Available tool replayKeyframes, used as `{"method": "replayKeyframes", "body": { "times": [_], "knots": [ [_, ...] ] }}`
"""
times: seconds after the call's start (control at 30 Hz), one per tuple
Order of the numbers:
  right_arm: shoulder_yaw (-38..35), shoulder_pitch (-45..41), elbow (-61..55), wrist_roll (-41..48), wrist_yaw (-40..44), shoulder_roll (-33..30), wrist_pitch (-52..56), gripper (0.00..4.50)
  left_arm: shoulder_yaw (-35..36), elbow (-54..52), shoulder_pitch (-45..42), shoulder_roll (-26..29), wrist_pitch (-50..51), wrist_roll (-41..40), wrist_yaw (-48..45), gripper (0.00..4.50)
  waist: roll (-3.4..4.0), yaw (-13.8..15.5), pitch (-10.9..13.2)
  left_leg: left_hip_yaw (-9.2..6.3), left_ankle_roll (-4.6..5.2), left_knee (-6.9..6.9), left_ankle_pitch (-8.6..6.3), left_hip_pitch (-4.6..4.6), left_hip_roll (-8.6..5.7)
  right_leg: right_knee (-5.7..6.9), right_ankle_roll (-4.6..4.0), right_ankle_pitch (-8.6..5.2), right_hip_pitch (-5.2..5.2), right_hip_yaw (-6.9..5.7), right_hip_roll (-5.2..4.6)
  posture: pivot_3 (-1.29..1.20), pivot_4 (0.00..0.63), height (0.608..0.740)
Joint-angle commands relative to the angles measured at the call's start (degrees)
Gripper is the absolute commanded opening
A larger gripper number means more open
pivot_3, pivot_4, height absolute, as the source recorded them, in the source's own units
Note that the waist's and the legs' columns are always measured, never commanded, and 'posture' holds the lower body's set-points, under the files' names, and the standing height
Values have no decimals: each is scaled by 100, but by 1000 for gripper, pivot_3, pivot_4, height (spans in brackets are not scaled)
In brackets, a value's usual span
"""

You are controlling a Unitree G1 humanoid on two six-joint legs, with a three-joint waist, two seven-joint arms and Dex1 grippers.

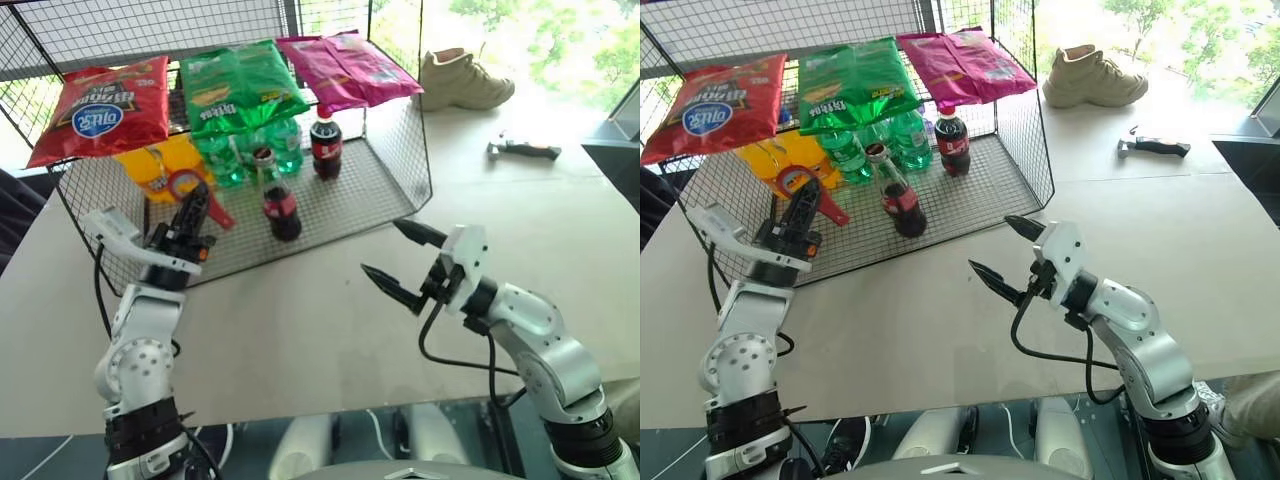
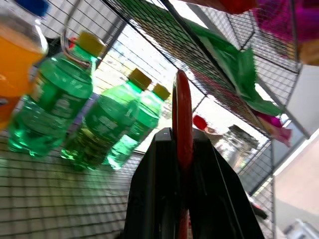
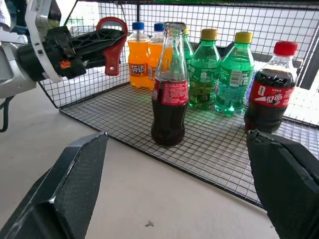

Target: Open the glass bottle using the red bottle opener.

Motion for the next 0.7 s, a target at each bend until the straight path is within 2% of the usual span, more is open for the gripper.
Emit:
{"method": "replayKeyframes", "body": {
  "times": [0.03, 0.13, 0.27, 0.33, 0.47, 0.7],
  "knots": [
    [-85, -226, -138, 363, -106, -40, 662, 4500, 151, -247, 65, 221, 510, -892, -262, 31, 0, -15, 0, 0, 0, 0, 0, 1, 0, 1, 0, 0, 0, 0, 0, 0, 150, 740],
    [-26, -473, -145, 677, -26, -203, 1412, 4500, -67, -321, 99, 315, 896, -1241, -428, 31, 0, -26, 0, -1, 0, 0, 0, 1, 0, 0, -1, 0, 0, 0, 1, 0, 150, 740],
    [15, -1093, -6, 1468, -36, -107, 2621, 4500, -802, -536, -17, 221, 1535, -1631, -622, 31, 0, -50, 1, -2, 2, 1, 0, -1, -2, 0, -1, 0, 2, 1, 0, 0, 150, 740],
    [124, -1382, 90, 1584, -25, -142, 3043, 4500, -1126, -560, -56, 181, 1720, -1624, -732, 31, 0, -83, 1, -2, 2, 1, 0, -1, -2, 0, -1, 0, 2, 1, 0, 0, 150, 740],
    [-156, -1727, 310, 2464, -111, 203, 3915, 4500, -1590, -578, -129, 114, 1929, -1555, -939, 31, 0, -116, 1, -3, 2, -2, 0, 0, -2, 0, -3, -1, 1, 2, 2, 0, 150, 740],
    [-690, -2071, 465, 3714, -456, 616, 4881, 4500, -1871, -368, -343, 39, 1989, -1391, -1144, 31, 1, -111, 1, -2, 2, -1, 0, -3, -1, -1, -3, 0, -2, 4, 1, 0, 150, 740]
  ]
}}
